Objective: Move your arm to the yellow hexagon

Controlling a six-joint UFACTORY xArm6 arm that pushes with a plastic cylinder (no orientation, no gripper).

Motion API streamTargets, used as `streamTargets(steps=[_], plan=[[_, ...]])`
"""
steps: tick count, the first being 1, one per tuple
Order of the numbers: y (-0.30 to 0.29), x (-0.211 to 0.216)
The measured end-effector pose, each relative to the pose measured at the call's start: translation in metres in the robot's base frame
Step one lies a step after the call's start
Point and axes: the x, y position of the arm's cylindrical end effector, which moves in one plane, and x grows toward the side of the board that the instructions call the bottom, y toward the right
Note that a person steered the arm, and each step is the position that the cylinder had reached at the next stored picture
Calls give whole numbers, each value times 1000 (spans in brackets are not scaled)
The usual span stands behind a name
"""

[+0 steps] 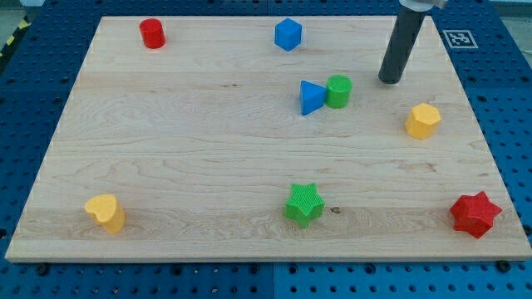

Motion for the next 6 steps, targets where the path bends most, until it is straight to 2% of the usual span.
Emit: streamTargets(steps=[3,5,6], plan=[[33,14],[66,56],[108,78]])
